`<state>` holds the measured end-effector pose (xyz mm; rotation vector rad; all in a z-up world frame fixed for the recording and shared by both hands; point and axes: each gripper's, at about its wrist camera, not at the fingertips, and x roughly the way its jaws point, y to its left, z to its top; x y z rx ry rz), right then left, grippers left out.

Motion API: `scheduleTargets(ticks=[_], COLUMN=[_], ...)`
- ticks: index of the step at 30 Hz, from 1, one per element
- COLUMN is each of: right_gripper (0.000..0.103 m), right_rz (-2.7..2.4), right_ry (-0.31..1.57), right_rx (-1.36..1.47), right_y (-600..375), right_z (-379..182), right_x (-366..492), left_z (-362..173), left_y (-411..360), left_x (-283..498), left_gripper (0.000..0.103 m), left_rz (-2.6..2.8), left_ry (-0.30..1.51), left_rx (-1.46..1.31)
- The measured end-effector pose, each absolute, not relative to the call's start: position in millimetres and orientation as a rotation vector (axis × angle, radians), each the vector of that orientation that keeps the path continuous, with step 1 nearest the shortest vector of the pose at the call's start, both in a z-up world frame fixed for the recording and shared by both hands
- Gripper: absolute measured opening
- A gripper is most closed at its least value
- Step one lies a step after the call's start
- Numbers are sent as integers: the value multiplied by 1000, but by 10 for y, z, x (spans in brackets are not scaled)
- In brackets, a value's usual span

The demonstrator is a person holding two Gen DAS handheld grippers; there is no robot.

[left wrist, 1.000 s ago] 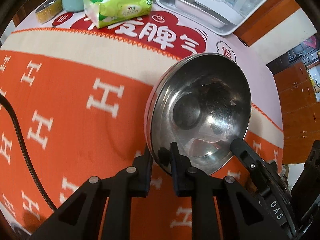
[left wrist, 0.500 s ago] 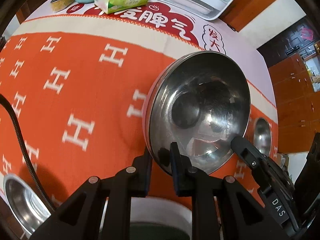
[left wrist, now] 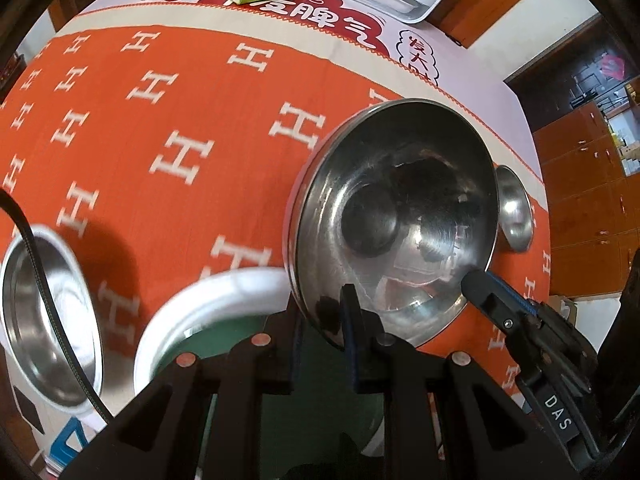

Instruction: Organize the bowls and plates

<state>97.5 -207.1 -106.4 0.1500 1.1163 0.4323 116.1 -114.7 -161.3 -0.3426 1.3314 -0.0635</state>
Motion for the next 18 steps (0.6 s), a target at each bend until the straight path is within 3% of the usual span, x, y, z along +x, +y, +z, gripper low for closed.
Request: scheduleTargets(ticks=[18], right_gripper=[9], right_rz=[557], right_ry=[1076], right_rx=[-7], right_y=[-1630], right_z=[-806], right_x=[381], left_z=[-1426], left_y=[-803], left_x=[242], left_gripper=[18], left_rz=[-22], left_ry=[1257], left_rx=[-411])
